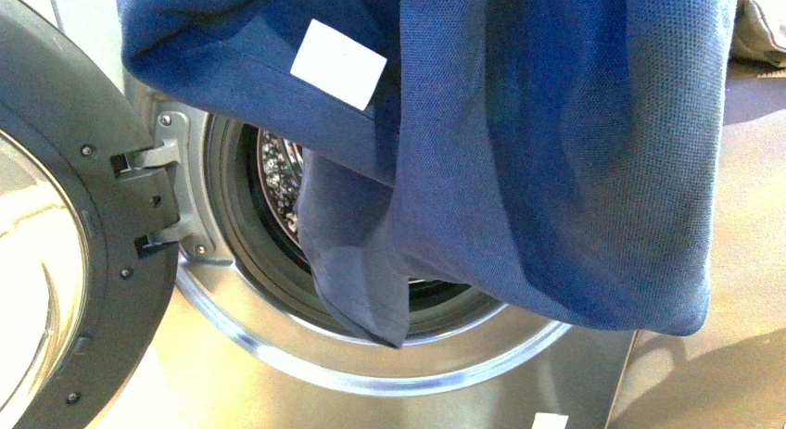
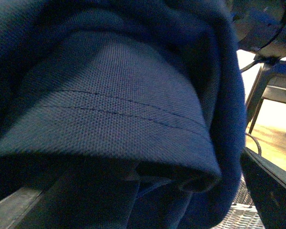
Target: Put clothes into washing machine
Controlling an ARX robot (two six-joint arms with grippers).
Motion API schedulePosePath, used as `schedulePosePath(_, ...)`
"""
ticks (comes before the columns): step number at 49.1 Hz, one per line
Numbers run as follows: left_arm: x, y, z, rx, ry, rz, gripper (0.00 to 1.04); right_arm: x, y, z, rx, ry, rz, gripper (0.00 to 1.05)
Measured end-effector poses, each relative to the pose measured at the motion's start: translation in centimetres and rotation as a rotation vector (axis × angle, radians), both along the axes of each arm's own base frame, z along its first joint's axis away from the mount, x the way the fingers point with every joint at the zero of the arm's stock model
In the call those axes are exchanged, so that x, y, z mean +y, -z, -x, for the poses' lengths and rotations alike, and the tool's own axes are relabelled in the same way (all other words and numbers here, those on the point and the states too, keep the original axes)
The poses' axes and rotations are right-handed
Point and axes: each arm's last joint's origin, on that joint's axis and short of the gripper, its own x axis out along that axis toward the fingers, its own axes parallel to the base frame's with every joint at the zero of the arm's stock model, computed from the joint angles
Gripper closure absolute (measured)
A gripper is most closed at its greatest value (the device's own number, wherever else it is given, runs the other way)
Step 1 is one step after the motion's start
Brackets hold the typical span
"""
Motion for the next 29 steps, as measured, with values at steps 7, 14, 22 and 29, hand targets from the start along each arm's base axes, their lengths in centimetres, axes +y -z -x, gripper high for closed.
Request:
schedulePosePath(7, -1.5, 0.3, -2.2, 0.004, 0.001, -0.026, 0.06, 0.0, 0.0, 0.0, 0.0, 0.001, 0.0, 0.96)
schedulePosePath(14, -2.7, 0.2, -3.8, -0.006, 0.007, -0.027, 0.06, 0.0, 0.0, 0.0, 0.0, 0.003, 0.0, 0.96)
schedulePosePath(22, -4.1, -0.2, -4.5, -0.051, 0.049, 0.015, 0.06, 0.0, 0.0, 0.0, 0.0, 0.005, -0.001, 0.96)
schedulePosePath(29, -5.8, -0.6, -4.3, -0.085, 0.118, 0.063, 0.06, -0.1, 0.0, 0.0, -0.001, 0.006, -0.001, 0.96)
